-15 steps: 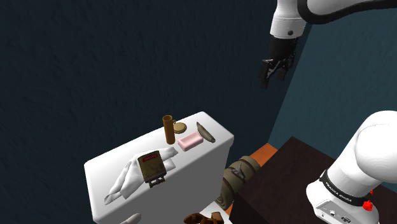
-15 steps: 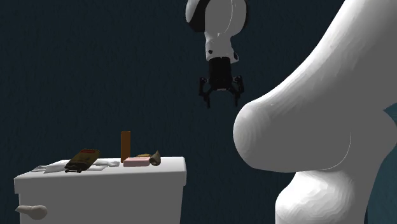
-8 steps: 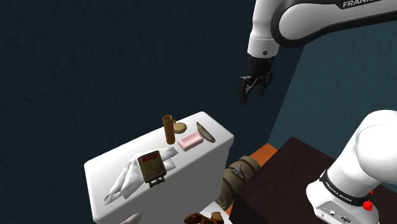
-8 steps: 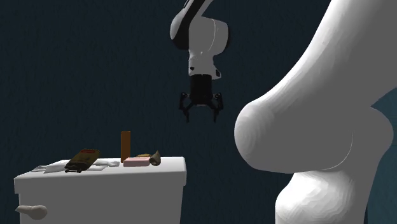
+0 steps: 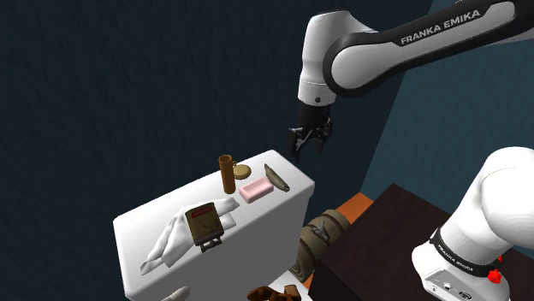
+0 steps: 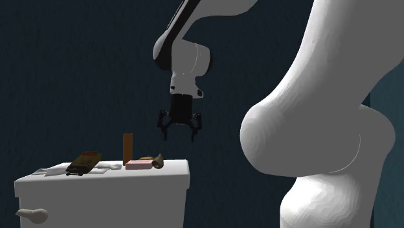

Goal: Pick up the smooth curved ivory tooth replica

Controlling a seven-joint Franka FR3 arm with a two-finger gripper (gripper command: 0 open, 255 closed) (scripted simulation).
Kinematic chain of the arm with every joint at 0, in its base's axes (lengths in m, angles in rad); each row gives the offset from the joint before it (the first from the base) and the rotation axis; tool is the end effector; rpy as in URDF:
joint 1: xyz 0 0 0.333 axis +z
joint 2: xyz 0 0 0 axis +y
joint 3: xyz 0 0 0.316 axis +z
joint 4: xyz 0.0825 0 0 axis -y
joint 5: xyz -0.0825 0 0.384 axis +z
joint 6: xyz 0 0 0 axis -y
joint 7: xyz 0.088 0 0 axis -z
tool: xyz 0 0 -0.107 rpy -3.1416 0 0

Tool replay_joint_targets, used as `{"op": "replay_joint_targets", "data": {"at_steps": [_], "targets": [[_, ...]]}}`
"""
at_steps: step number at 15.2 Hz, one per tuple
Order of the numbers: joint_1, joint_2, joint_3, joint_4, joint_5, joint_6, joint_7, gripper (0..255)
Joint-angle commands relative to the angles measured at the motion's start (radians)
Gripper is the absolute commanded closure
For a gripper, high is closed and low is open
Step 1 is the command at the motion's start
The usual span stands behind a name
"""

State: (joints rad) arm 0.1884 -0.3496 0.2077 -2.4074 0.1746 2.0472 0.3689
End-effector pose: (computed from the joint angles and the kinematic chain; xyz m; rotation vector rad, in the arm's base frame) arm 0.3972 0.1789 0.4402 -3.0666 0.1028 0.0681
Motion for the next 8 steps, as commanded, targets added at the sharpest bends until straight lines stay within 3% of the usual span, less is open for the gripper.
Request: {"op": "replay_joint_targets", "data": {"at_steps": [1,5,8], "targets": [[0.015,0.058,0.02,0.018,0.02,0.045,0.015,0],[0.043,0.181,0.058,0.071,0.049,0.127,0.042,0],[0.046,0.21,0.064,0.064,0.052,0.164,0.043,0]]}}
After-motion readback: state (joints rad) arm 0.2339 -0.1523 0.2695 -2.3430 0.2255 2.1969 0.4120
